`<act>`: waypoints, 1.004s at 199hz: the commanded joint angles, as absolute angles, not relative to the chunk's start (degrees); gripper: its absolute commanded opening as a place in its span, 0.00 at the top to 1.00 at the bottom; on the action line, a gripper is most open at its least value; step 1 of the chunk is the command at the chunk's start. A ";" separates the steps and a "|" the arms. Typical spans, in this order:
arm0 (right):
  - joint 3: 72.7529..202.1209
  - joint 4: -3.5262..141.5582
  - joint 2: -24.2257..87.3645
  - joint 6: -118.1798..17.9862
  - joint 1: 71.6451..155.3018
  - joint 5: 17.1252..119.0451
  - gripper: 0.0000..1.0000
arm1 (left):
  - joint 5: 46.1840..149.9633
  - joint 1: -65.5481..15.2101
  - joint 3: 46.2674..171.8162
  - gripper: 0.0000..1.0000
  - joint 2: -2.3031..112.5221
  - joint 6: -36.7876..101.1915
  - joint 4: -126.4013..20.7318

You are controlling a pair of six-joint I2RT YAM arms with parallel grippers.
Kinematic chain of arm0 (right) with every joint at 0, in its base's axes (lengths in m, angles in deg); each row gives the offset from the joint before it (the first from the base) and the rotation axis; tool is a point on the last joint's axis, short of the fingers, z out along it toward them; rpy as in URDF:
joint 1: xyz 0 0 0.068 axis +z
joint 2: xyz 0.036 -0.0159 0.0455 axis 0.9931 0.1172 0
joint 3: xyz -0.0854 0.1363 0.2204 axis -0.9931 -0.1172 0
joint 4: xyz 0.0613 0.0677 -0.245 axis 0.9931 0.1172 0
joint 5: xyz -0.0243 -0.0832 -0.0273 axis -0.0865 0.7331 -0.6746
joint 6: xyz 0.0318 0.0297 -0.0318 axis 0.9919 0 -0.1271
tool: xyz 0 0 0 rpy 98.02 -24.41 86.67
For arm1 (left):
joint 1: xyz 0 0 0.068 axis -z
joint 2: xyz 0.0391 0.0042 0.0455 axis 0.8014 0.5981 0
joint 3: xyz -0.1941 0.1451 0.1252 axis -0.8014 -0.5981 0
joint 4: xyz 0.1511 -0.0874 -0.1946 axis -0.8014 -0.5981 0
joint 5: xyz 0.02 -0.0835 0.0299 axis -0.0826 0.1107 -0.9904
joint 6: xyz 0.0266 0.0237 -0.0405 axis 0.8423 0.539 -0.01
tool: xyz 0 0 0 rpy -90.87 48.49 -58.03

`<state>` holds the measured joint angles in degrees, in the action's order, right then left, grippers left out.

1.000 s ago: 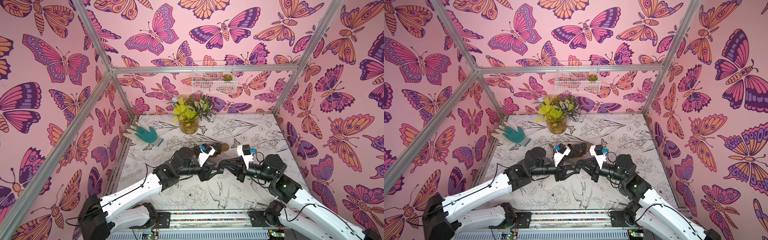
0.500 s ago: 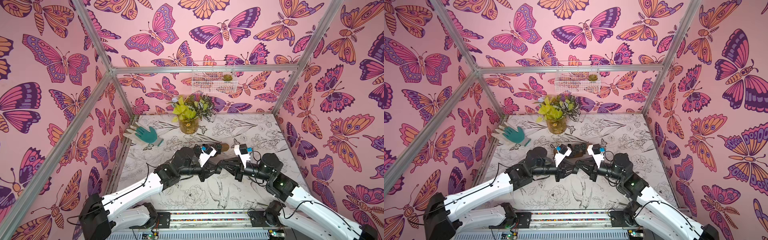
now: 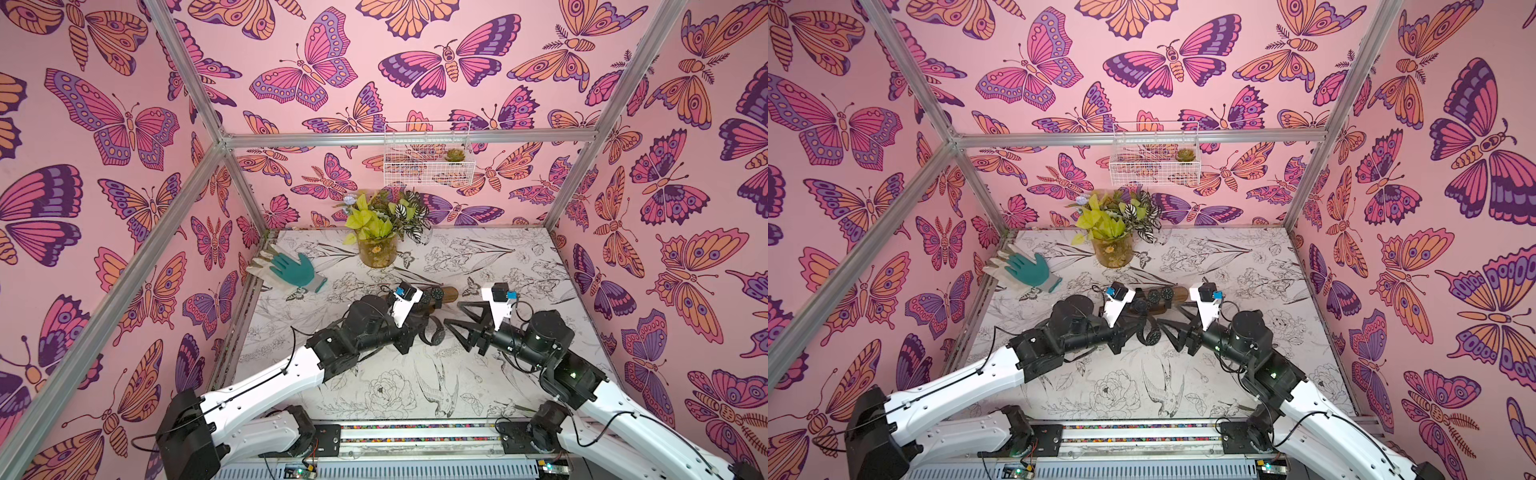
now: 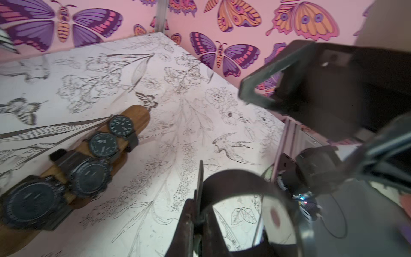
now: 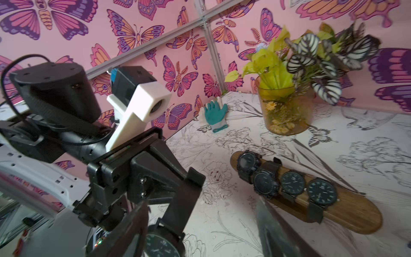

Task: Place watch on stand
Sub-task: Pick up the watch at the center of the board.

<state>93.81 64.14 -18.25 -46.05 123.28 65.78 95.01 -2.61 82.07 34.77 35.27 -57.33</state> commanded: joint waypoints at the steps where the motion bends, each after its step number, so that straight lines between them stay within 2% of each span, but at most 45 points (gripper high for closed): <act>1: 92.48 62.86 -19.54 -40.70 123.58 73.43 0.18 | 82.74 -2.38 82.26 0.96 33.23 35.51 -59.65; 45: 92.34 61.56 -16.71 -32.28 124.36 71.59 0.17 | 73.21 -1.03 82.35 0.97 31.72 34.37 -60.49; 76: 93.04 61.47 -12.66 -33.78 130.64 74.97 0.17 | 69.50 0.07 83.00 0.96 32.10 32.78 -60.69; 145: 93.44 55.97 -4.49 -31.36 132.49 71.68 0.15 | 68.59 4.69 85.50 0.96 34.94 33.10 -60.03; 200: 92.93 55.38 -4.04 -31.94 132.76 69.54 0.18 | 69.71 5.09 85.60 0.96 35.31 33.22 -58.91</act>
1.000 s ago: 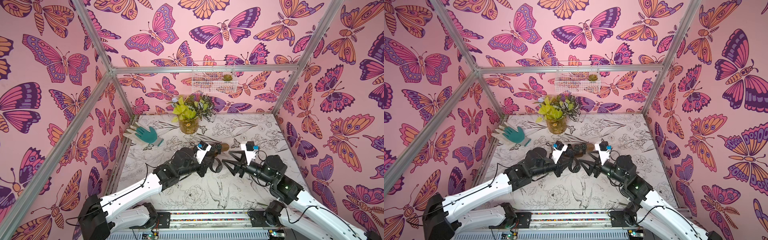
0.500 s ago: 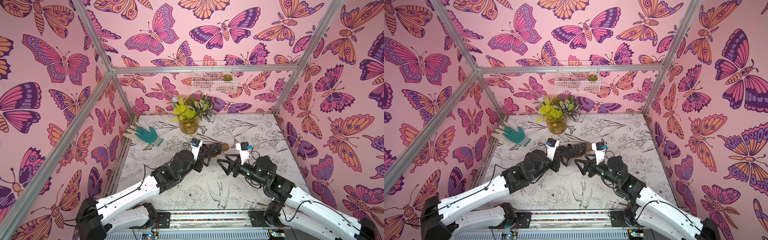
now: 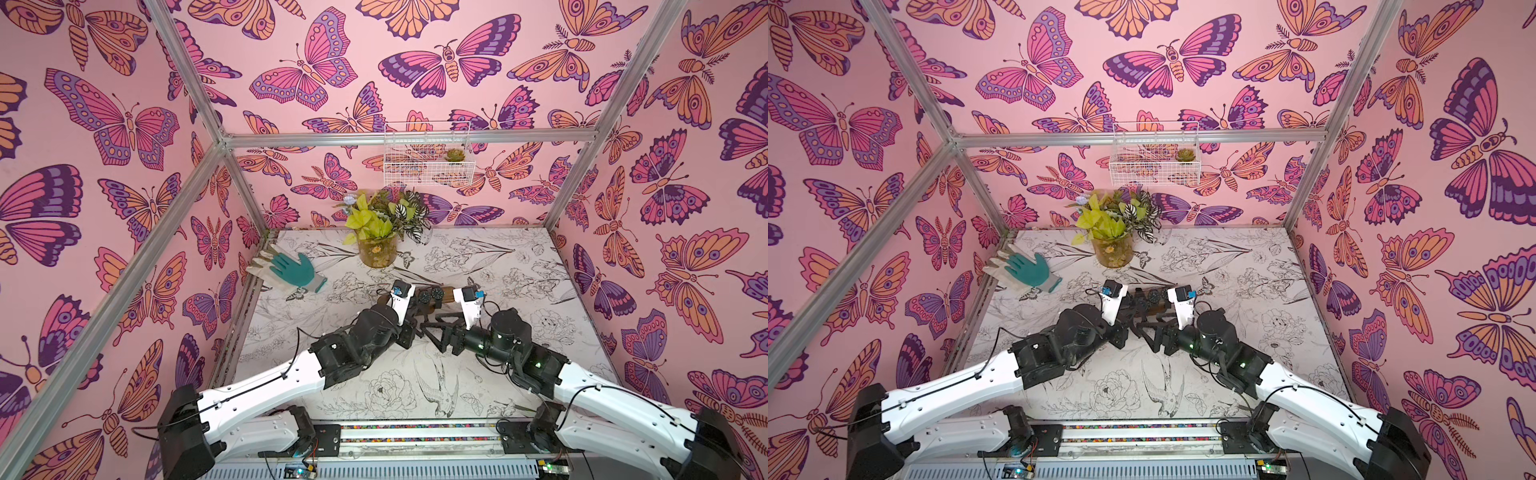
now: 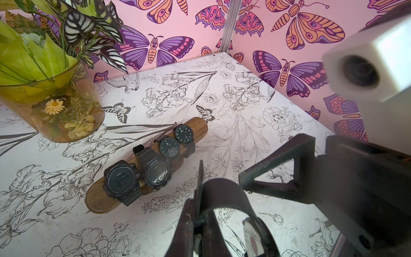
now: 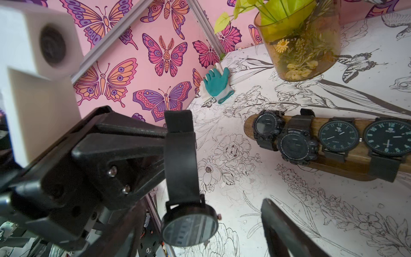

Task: Place watch on stand
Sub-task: Pick up the watch at the center of the board.

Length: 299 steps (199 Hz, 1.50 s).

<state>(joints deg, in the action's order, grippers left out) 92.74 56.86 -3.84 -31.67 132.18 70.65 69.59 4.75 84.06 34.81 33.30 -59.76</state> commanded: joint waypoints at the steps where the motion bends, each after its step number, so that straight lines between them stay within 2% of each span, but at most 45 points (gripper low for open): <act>1: 92.94 55.38 -4.04 -31.96 132.75 69.54 0.18 | 69.74 5.09 85.60 0.96 35.31 33.23 -58.89; 60: 93.03 55.16 -2.50 -32.48 132.89 66.96 0.22 | 70.20 5.04 86.11 0.96 36.01 33.07 -58.42; 180: 94.13 55.99 -1.12 -34.17 133.54 65.46 0.51 | 69.58 5.02 85.46 0.96 35.71 32.99 -57.73; 299: 96.66 64.38 -3.32 -32.81 132.49 71.89 0.68 | 69.97 5.01 85.31 0.94 37.44 32.56 -58.13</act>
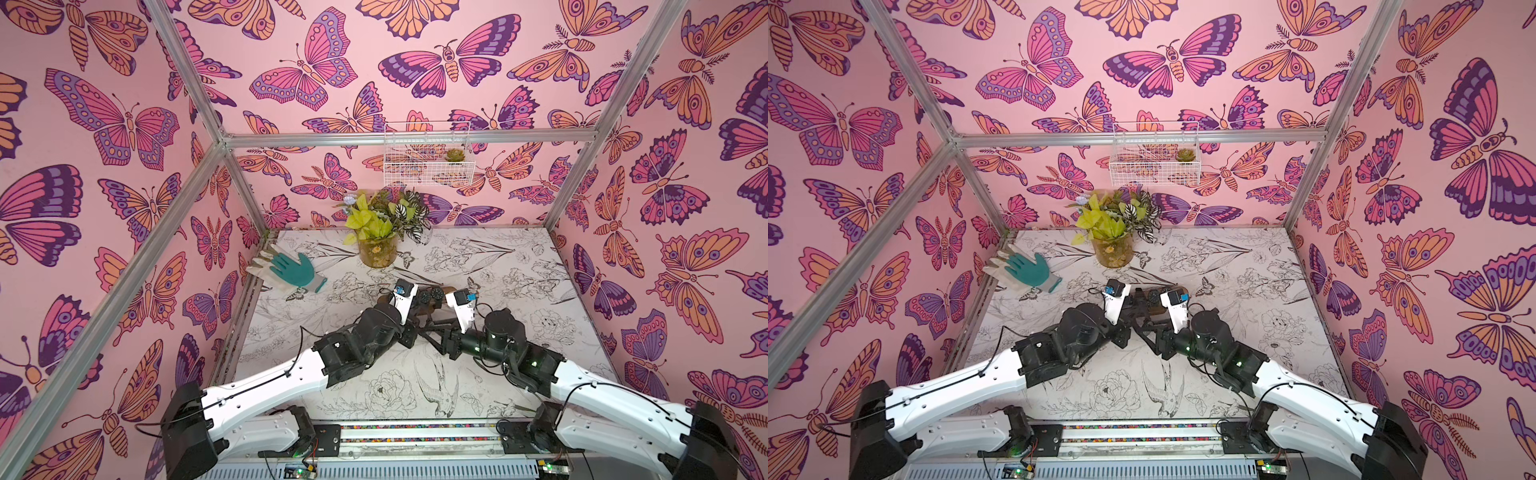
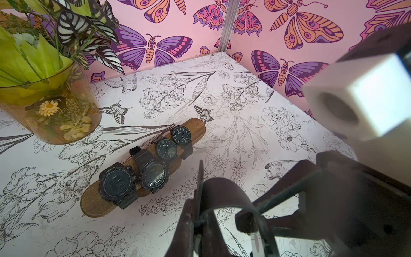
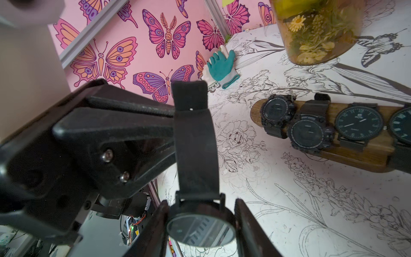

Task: Place watch on stand
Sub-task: Pick up the watch at the center of the board, then place the watch on the stand.

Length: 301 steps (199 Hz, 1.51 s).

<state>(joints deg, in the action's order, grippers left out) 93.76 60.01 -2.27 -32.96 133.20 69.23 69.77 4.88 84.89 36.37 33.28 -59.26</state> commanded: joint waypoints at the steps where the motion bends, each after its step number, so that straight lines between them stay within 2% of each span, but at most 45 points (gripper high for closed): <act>1: 96.78 64.54 -3.33 -32.88 132.49 71.85 0.68 | 70.04 5.00 85.36 0.94 37.52 32.55 -58.19; 18: 98.78 68.05 -3.60 -34.26 132.34 72.64 0.68 | 71.50 4.71 86.31 0.89 39.00 32.28 -59.26; 41: 102.18 74.13 -3.84 -36.15 131.17 74.41 0.69 | 74.43 4.55 88.17 0.69 41.22 32.10 -61.12; 57: 104.15 77.91 -4.12 -37.43 128.86 74.24 0.69 | 74.94 4.47 88.58 0.62 41.95 31.97 -61.39; 87: 107.87 86.68 -4.02 -42.34 121.53 72.98 0.69 | 73.92 4.11 87.58 0.59 40.52 31.78 -61.26; 118: 110.65 91.90 -0.94 -44.14 111.95 69.33 0.72 | 71.33 1.86 84.26 0.50 37.24 29.74 -60.39; 140: 114.30 96.85 3.67 -46.77 109.24 72.79 0.72 | 75.30 -3.45 81.59 0.49 34.93 25.85 -60.54; 159: 118.21 101.23 8.76 -49.12 109.02 78.02 0.72 | 76.76 -8.12 80.62 0.41 33.87 23.22 -62.48; 190: 122.96 105.47 17.26 -51.18 108.39 85.20 0.73 | 82.86 -18.80 81.20 0.40 36.23 17.41 -68.91; 233: 128.17 107.01 27.45 -51.71 106.65 86.00 0.74 | 92.37 -29.47 78.69 0.35 41.57 12.12 -67.58; 258: 131.23 107.46 32.73 -51.92 105.24 84.81 0.74 | 97.83 -32.75 78.41 0.35 46.85 11.27 -64.16; 301: 135.42 107.82 40.05 -52.69 104.72 79.99 0.76 | 101.51 -34.08 80.37 0.38 52.04 12.71 -60.46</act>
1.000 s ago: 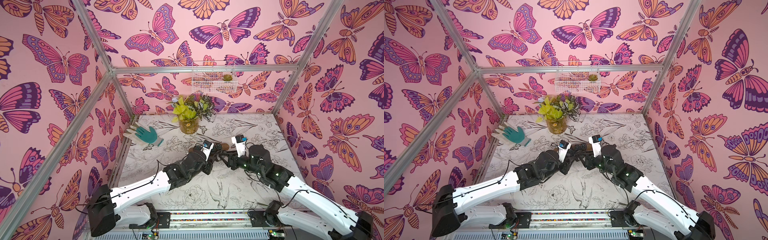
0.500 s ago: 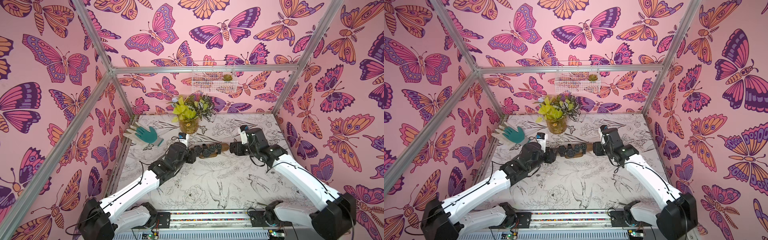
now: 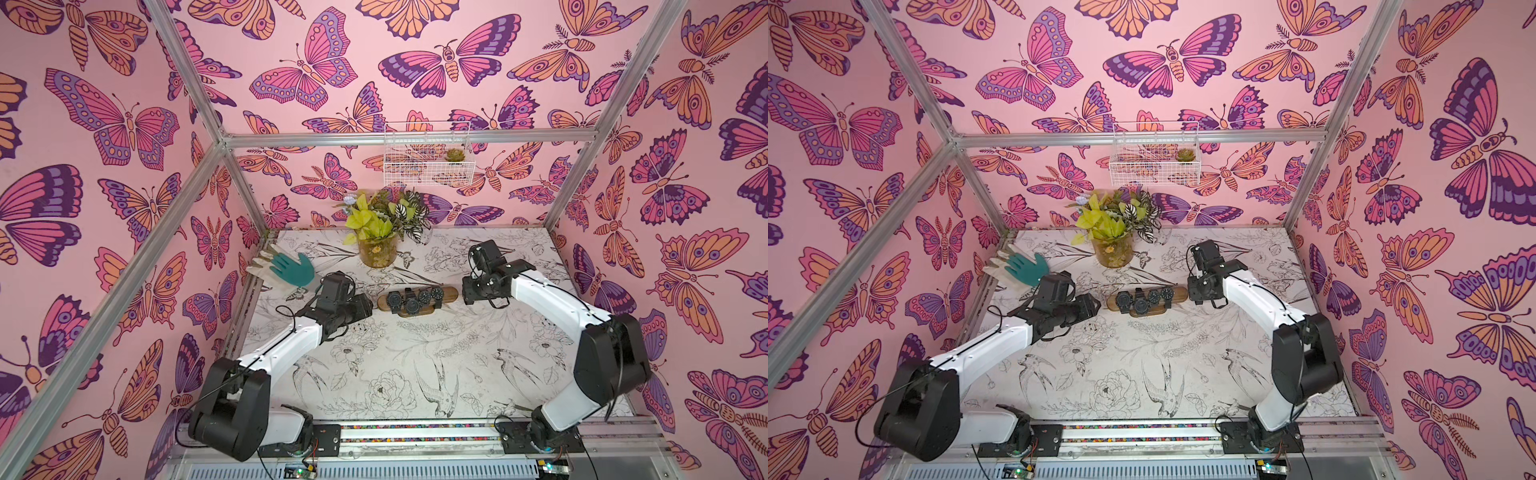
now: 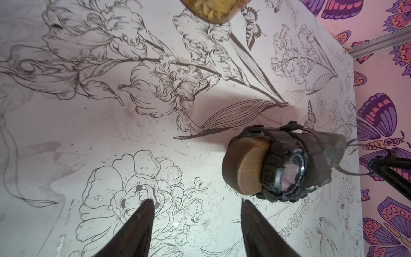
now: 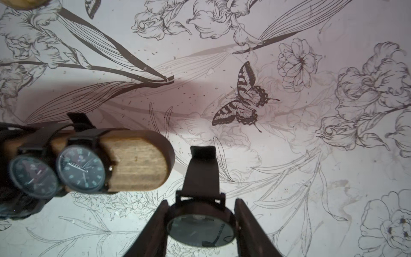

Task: Place watch on stand
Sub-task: Place the watch on the stand.

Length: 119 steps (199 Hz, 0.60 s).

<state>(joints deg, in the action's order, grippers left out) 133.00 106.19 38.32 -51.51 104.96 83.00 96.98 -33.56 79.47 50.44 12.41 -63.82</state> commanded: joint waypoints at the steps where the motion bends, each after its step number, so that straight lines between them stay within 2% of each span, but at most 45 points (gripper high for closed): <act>1: 135.40 107.83 40.11 -52.66 104.72 79.90 0.76 | 101.59 -34.09 80.44 0.38 52.12 12.74 -60.37; 45: 136.79 107.63 42.06 -53.15 104.72 76.57 0.76 | 104.45 -34.11 82.29 0.44 56.53 13.93 -57.80; 119: 136.35 106.62 42.46 -53.07 104.90 73.35 0.76 | 107.57 -34.02 84.63 0.59 61.04 14.45 -56.50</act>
<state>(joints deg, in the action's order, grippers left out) 135.14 106.63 41.71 -52.54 104.94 75.92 105.81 -33.76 83.38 60.10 13.41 -57.57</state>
